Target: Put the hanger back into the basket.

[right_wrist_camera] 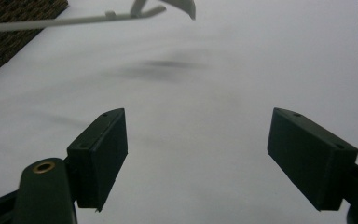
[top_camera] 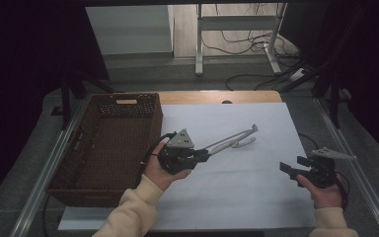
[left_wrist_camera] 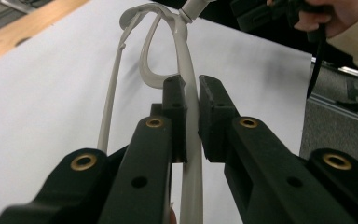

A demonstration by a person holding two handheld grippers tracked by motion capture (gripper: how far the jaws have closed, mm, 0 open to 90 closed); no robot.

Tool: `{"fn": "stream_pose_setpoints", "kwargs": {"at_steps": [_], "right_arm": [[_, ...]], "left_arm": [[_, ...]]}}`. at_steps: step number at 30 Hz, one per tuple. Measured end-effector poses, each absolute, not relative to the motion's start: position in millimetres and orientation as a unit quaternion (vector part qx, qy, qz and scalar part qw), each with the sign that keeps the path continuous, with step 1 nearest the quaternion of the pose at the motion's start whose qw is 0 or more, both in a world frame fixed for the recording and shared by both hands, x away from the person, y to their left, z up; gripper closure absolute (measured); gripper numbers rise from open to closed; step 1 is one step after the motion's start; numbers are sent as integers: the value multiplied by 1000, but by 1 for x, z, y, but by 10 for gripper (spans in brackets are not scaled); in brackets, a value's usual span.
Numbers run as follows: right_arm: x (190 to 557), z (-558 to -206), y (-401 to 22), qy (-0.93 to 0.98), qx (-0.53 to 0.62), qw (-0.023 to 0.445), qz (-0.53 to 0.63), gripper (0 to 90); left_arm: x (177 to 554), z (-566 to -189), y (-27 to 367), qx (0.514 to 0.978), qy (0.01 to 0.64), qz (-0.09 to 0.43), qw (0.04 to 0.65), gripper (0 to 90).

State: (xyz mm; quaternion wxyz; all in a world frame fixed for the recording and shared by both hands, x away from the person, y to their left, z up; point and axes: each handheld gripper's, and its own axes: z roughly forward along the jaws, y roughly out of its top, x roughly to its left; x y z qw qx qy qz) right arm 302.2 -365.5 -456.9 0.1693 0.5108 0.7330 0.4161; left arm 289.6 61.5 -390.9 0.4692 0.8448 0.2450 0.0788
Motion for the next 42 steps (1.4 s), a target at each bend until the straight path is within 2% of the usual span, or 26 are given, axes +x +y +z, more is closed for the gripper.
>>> {"fn": "stream_pose_setpoints", "kwargs": {"at_steps": [23,42], "right_arm": [[303,-459,-362,739,506,168,412,202],[304,-461,-360,741,508,163,407,202]], "left_arm": [[275,-350,123,814,261,98,510,822],[268,-339,182,784,292,118,534,822]]}}
